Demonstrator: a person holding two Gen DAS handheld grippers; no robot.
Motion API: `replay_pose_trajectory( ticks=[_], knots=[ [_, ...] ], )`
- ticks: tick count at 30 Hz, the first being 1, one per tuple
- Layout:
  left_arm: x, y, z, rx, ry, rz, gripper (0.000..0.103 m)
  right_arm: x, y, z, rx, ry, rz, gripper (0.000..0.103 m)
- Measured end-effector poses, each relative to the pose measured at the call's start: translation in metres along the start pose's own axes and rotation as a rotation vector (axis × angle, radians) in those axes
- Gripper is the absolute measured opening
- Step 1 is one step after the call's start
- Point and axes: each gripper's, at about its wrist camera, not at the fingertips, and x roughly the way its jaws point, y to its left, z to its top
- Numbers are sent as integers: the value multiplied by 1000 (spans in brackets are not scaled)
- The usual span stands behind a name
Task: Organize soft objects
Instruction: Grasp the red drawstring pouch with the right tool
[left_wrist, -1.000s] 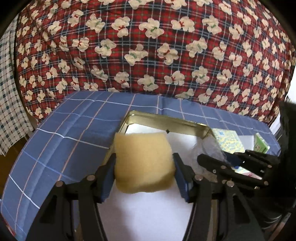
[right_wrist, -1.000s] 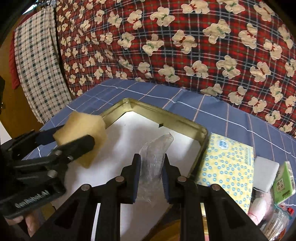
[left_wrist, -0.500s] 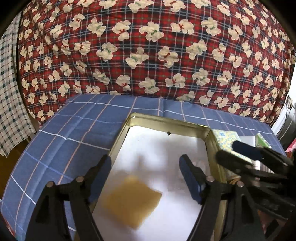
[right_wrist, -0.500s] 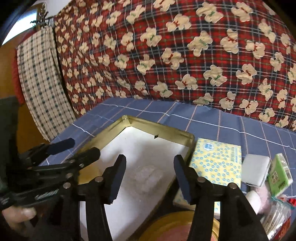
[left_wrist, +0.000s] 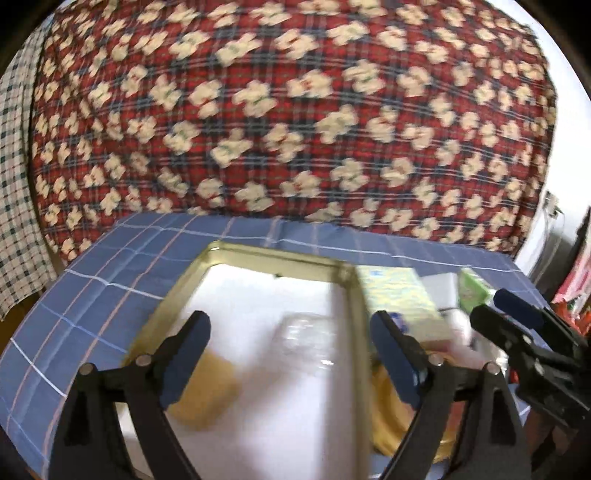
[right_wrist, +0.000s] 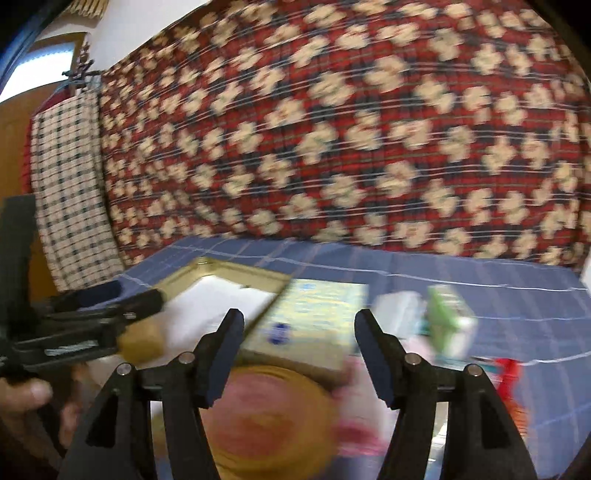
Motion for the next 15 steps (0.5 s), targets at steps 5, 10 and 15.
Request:
replay_pose_trajectory(
  ticks=[5,10,15],
  knots=[
    [-11,-43,-10,50,-36,-66,93,-26,-56,-13,45,-27,-145,65],
    [-7,-89,-22,108,-18,-128,93,-35,-110,-30,130,27,-248,65],
    [-3,-134,-36,166,4,-175,93,-34,-143,-48,183,100,-288,65]
  ],
)
